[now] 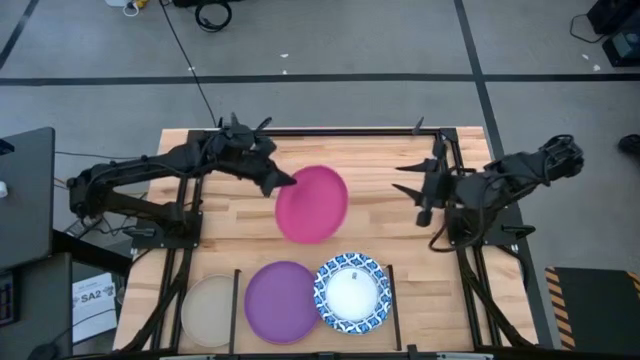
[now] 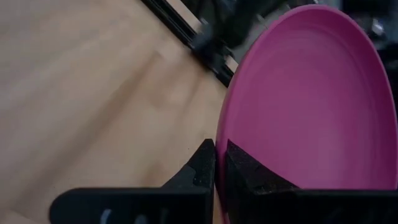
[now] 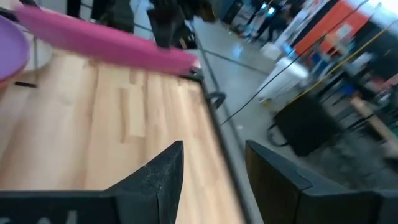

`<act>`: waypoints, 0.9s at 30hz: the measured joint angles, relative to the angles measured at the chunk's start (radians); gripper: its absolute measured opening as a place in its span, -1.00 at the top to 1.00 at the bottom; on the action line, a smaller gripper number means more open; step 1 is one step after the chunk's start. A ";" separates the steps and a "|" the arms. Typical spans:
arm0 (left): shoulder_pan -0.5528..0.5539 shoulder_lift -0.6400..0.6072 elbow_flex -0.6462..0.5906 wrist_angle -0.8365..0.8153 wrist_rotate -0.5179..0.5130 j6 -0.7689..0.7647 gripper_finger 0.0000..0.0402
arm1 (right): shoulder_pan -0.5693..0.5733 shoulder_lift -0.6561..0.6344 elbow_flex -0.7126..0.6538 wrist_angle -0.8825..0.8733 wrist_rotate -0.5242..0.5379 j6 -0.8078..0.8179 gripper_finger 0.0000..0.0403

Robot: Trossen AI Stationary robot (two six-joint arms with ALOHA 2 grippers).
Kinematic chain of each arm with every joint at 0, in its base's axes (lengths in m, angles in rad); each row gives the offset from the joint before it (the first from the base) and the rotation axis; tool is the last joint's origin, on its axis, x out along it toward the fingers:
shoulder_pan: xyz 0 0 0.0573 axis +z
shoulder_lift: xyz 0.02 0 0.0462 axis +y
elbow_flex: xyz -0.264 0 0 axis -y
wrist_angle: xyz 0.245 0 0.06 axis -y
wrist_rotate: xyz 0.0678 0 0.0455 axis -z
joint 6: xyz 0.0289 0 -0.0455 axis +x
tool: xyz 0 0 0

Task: Place and stack plates onto a shelf
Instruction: Stack the pink plate on top of the purple plates on the shelf

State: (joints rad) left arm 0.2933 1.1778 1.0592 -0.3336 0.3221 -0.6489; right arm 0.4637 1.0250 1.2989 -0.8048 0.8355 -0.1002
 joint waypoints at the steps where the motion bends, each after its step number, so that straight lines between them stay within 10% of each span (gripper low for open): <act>1: -0.013 0.000 0.000 0.000 0.016 -0.007 0.91 | 0.000 -0.021 -0.017 -0.009 -0.011 0.028 0.13; 27: -0.505 -0.001 0.000 -0.264 0.167 -0.258 0.89 | -0.001 -0.182 -0.394 0.143 -0.039 0.159 0.13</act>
State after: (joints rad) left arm -0.2116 1.1770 1.0592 -0.5980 0.4889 -0.9074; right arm 0.4625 0.8433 0.9047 -0.6618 0.7960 0.0585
